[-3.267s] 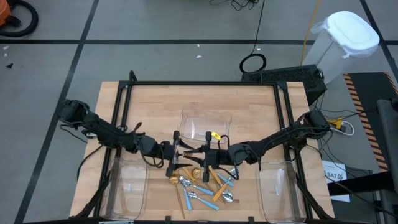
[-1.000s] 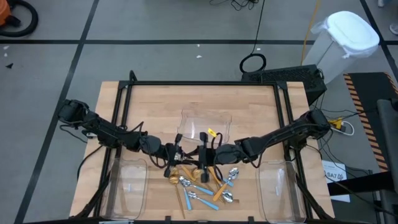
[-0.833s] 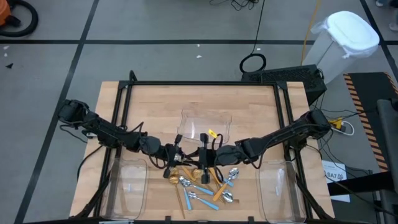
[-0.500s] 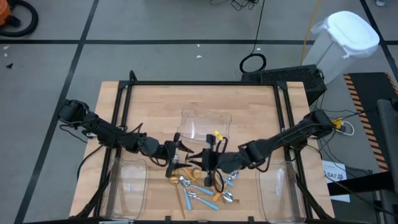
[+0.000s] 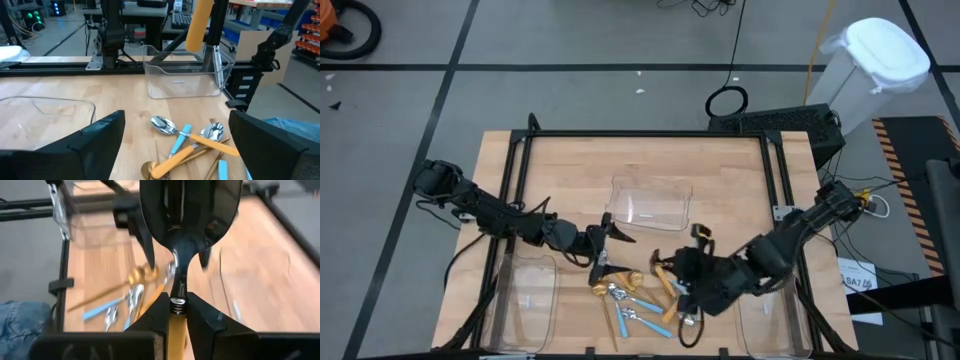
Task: Sort silverware by color (type)
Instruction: Put the yellow spoon into the bottom right transparent bin
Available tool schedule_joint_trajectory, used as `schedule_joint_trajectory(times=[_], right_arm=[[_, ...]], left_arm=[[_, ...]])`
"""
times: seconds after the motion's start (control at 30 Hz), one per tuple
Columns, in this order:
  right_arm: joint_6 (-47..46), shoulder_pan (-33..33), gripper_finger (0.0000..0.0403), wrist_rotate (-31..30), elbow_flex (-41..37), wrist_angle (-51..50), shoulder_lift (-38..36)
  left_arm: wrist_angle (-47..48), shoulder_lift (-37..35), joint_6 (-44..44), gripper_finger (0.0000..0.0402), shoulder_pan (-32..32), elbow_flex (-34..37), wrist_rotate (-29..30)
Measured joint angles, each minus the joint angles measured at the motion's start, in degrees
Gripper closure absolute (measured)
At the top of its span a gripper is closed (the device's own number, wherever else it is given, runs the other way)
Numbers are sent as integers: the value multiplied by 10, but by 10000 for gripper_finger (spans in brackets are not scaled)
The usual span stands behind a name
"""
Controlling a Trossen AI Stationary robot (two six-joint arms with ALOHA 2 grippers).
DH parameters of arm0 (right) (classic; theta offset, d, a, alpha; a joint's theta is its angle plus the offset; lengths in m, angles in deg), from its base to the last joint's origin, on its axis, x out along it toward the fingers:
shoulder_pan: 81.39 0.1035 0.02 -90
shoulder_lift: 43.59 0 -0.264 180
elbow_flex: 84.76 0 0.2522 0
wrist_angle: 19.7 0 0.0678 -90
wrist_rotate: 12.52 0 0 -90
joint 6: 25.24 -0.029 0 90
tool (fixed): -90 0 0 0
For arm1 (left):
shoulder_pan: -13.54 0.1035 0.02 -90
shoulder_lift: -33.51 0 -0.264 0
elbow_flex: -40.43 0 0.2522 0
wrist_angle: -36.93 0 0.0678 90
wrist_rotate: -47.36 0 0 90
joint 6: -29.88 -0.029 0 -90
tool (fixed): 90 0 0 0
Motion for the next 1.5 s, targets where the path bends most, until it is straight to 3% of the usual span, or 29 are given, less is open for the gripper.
schedule_joint_trajectory(times=[0.47,0.8,0.97,1.2,1.5], right_arm=[[-385,86,363,53,25,-199,0],[-590,129,363,79,25,-284,-17],[-682,144,363,127,25,-351,-17],[-739,162,363,143,19,-351,-9],[-802,186,363,246,-22,-350,13]], left_arm=[[32,0,3,46,0,-10,0],[32,0,5,46,0,-10,-3],[52,0,6,46,-3,-10,-11],[93,0,8,46,-4,-10,-12],[122,0,14,46,-4,-10,-12]])
